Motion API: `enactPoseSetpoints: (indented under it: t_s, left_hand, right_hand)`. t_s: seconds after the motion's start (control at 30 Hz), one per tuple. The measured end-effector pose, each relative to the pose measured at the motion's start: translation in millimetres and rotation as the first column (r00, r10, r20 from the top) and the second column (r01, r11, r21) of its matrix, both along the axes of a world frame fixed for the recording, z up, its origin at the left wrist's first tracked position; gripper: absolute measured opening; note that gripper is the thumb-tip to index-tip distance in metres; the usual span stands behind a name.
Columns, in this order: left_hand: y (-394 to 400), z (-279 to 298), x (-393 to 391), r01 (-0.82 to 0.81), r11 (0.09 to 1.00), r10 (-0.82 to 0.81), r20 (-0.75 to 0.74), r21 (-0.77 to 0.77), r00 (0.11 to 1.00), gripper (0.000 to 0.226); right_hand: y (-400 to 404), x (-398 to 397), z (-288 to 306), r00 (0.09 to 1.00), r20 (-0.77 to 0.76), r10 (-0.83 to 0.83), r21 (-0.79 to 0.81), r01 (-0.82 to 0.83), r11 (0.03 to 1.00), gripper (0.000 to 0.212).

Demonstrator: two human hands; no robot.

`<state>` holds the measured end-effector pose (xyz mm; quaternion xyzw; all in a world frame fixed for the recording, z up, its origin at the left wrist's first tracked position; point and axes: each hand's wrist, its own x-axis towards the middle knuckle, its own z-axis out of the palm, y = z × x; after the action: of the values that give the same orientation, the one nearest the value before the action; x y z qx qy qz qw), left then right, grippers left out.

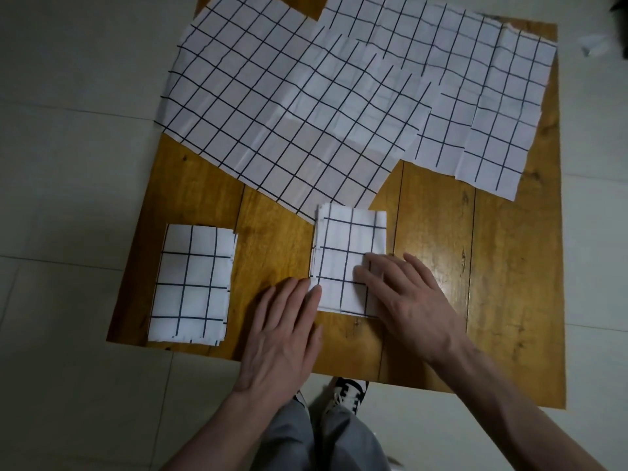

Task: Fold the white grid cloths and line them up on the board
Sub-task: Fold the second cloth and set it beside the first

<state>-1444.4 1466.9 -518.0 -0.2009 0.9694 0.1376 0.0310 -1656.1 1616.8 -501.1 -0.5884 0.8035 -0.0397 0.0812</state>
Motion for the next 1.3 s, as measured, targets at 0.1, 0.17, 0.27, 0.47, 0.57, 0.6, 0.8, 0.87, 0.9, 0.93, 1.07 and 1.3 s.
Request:
enactPoseSetpoints:
  t_s: [0.1, 0.17, 0.27, 0.47, 0.57, 0.6, 0.8, 0.87, 0.9, 0.93, 1.07, 1.3]
  left_hand:
    - [-5.4, 1.3, -5.0, -0.014, 1.000, 0.014, 0.027, -0.013, 1.000, 0.059]
    - [-8.8, 4.0, -11.2, -0.042, 0.999, 0.044, 0.041, -0.034, 0.998, 0.060]
    - [-12.3, 8.5, -21.6, -0.082, 0.995, 0.083, 0.030, -0.054, 0.996, 0.062]
    - [-1.5, 6.8, -16.1, 0.036, 0.999, -0.037, -0.077, -0.018, 0.996, 0.056]
    - [9.8, 3.2, -5.8, 0.140, 0.990, -0.142, -0.087, -0.029, 0.986, 0.056]
    - [12.6, 2.0, -2.7, 0.148, 0.988, -0.150, -0.081, -0.033, 0.985, 0.056]
    - [28.5, -2.9, 6.7, 0.109, 0.993, -0.110, -0.036, -0.036, 0.993, 0.059]
    - [32.6, -3.8, 6.2, 0.091, 0.995, -0.091, -0.001, -0.043, 0.996, 0.061]
    - [33.9, -4.0, 5.3, 0.081, 0.996, -0.080, 0.016, -0.049, 0.997, 0.062]
    - [34.8, -4.1, 4.1, 0.071, 0.996, -0.070, 0.029, -0.055, 0.997, 0.063]
    - [37.0, -3.9, -1.2, 0.056, 0.996, -0.052, 0.050, -0.066, 0.997, 0.065]
    - [38.7, -4.2, -4.1, 0.036, 0.998, -0.032, 0.072, -0.060, 0.997, 0.063]
  right_hand:
    - [12.0, 12.2, 5.4, 0.997, -0.038, -0.065, 0.001, 0.065, 0.998, 0.047]
    - [14.0, 27.4, 9.7, 0.989, -0.054, -0.137, -0.009, 0.136, 0.991, 0.045]
    - [8.8, 53.6, 14.0, 0.967, -0.034, -0.253, -0.006, 0.253, 0.967, 0.046]
    - [-10.6, 78.0, 11.3, 0.914, 0.066, -0.400, 0.028, 0.399, 0.917, 0.056]
    - [-14.4, 76.6, 10.8, 0.908, 0.131, -0.399, 0.012, 0.401, 0.916, 0.055]
    - [-13.6, 75.1, 12.1, 0.908, 0.145, -0.393, 0.001, 0.397, 0.918, 0.055]
    - [11.2, 84.0, 4.6, 0.969, 0.109, -0.223, -0.070, 0.231, 0.970, 0.057]
    - [20.0, 91.8, -1.7, 0.986, 0.074, -0.152, -0.058, 0.156, 0.986, 0.055]
    - [23.2, 94.7, -4.5, 0.989, 0.060, -0.134, -0.045, 0.136, 0.990, 0.055]
    - [25.5, 96.5, -6.4, 0.991, 0.047, -0.127, -0.030, 0.129, 0.991, 0.057]
    - [26.8, 97.7, -12.0, 0.988, 0.027, -0.154, 0.019, 0.153, 0.988, 0.060]
    - [22.8, 99.0, -14.6, 0.974, 0.073, -0.214, 0.008, 0.214, 0.977, 0.058]
